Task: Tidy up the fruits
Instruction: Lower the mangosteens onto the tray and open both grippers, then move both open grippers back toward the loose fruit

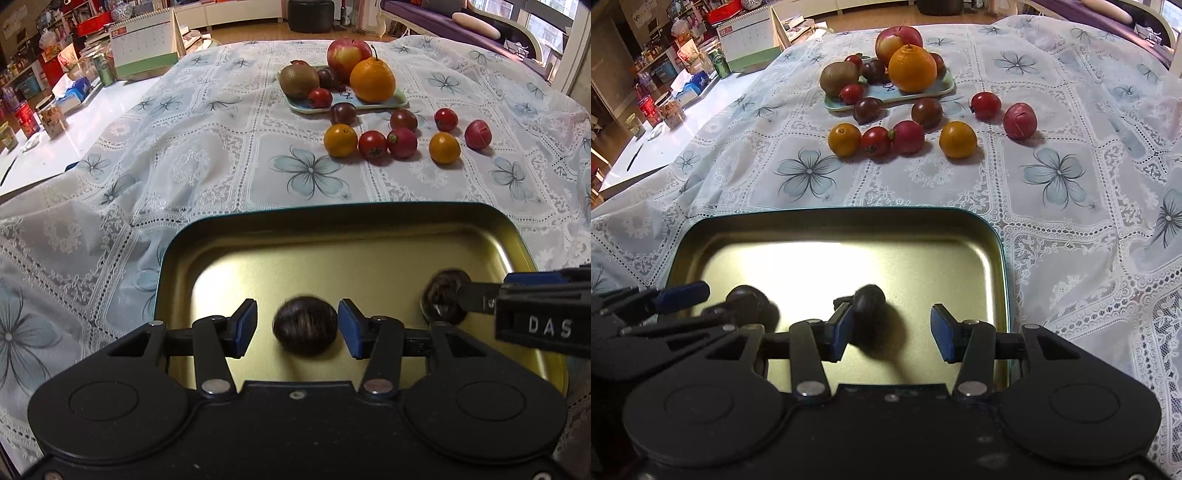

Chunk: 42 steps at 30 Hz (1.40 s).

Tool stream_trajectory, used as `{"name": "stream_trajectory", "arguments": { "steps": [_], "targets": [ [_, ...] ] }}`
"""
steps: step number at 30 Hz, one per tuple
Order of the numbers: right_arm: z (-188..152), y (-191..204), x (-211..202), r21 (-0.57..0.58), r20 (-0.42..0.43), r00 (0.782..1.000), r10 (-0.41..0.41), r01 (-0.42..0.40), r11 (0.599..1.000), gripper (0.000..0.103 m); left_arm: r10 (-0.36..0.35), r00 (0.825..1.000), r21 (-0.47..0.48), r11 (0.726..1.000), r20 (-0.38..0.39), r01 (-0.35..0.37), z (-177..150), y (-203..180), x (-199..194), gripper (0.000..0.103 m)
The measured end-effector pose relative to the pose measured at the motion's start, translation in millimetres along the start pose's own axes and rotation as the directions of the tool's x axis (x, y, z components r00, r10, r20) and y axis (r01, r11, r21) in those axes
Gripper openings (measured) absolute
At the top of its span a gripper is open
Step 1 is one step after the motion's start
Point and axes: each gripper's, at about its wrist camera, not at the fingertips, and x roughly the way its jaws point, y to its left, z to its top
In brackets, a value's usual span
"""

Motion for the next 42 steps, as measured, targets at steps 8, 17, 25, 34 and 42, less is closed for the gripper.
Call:
{"name": "stream_trajectory", "arguments": {
  "steps": [8, 17, 25, 34, 42],
  "targets": [
    [-1.5, -1.4, -5.3, 0.009, -0.008, 1.000, 0.002, -0.002, 1.000, 0.049, 0.003, 1.000, 0.002, 1.000, -0.003, -0.003, -9.3, -0.4, -8.3, 0.056],
    [-1.4, -2.1, -15.1, 0.013, -0.019, 1.000, 0.004, -0.003, 1.000, 0.049, 0.001, 1.000, 0.014, 1.000, -0.021, -0.001, -16.8, -2.7, -9.7, 0.056],
    [-1.6, -5.4, -17.0, 0.007, -0.056, 0.998, -0.001, 0.001, 1.000, 0.049, -0.006, 1.000, 0.029, 1.000, -0.029, 0.007, -20.1, -6.5, -11.9, 0.056],
    [0.1, -18.9, -13.0, 0.048, -0.142, 0.990, 0.026, -0.019, 0.999, 0.049, -0.019, 0.998, 0.046, 0.999, -0.058, 0.022, -20.2, -8.2, -10.9, 0.056],
    [-0.3, -23.1, -10.2, 0.068, -0.182, 0.982, 0.040, -0.028, 0.997, 0.049, -0.037, 0.995, 0.056, 0.998, -0.087, 0.042, -19.1, -9.5, -8.7, 0.056]
  ]
}}
